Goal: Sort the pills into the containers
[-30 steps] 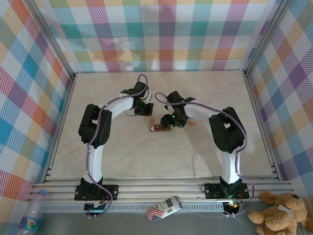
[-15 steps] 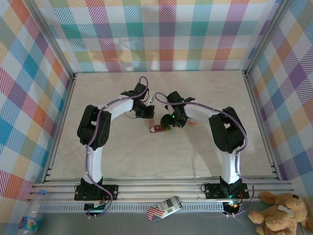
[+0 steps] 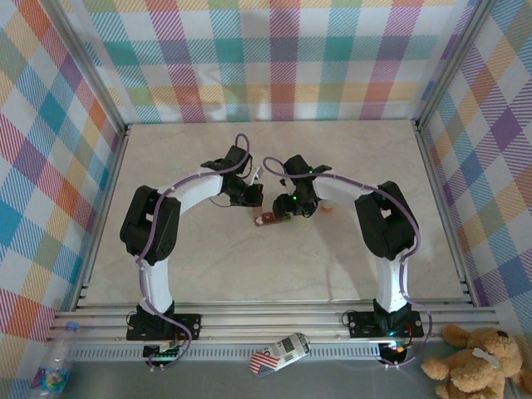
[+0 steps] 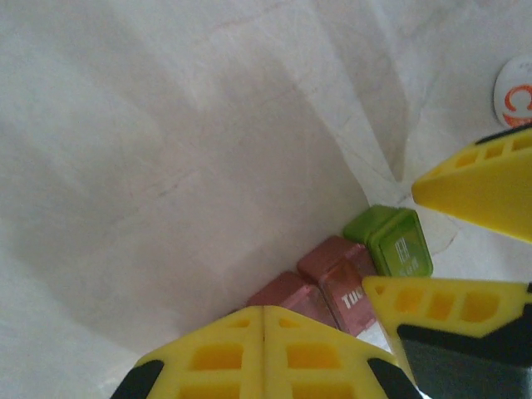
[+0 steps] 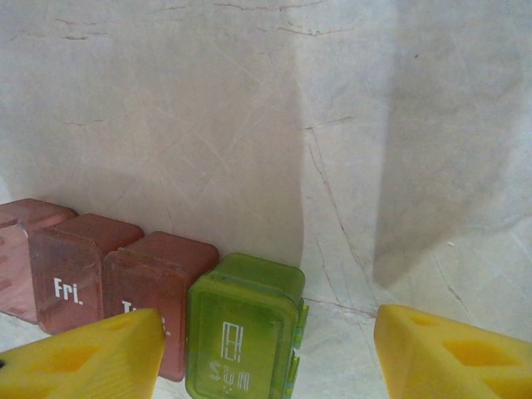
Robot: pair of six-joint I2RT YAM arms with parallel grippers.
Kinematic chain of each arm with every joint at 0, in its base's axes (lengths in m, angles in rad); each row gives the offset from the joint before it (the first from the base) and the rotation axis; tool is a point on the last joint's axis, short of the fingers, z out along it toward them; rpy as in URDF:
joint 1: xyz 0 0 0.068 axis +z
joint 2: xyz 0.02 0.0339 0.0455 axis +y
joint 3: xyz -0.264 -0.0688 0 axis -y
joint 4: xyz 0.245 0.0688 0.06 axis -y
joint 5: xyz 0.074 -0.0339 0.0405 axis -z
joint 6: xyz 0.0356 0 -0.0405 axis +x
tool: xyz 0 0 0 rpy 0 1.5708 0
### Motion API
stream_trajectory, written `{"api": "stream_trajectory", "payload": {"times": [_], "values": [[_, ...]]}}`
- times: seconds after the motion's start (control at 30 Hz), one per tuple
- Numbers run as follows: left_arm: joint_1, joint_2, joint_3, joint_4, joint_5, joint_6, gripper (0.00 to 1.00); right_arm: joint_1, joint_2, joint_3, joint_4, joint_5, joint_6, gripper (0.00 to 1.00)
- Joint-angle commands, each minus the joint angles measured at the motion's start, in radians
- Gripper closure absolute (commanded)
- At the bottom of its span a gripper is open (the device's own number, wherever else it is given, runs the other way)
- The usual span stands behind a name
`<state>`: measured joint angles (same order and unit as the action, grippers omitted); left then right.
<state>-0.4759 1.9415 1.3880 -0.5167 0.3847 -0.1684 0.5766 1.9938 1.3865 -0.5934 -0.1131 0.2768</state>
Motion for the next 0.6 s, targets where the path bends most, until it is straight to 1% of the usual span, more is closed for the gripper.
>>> {"api": "stream_trajectory", "payload": {"times": [0.0, 0.33, 0.57], "values": [[-0.024, -0.043, -0.032, 0.024, 0.031, -0.019, 1.0, 0.005, 0.048, 0.002, -0.028, 0.047, 0.014, 0.33], [-0.058, -0.091, -0.105, 0.051, 0.018, -0.043, 1.0, 0.005, 0.052, 0.006, -0.032, 0.049, 0.013, 0.33], [-0.069, -0.103, -0.153, 0.063, -0.012, -0.051, 1.0, 0.007, 0.056, 0.014, -0.037, 0.05, 0.012, 0.33]]}}
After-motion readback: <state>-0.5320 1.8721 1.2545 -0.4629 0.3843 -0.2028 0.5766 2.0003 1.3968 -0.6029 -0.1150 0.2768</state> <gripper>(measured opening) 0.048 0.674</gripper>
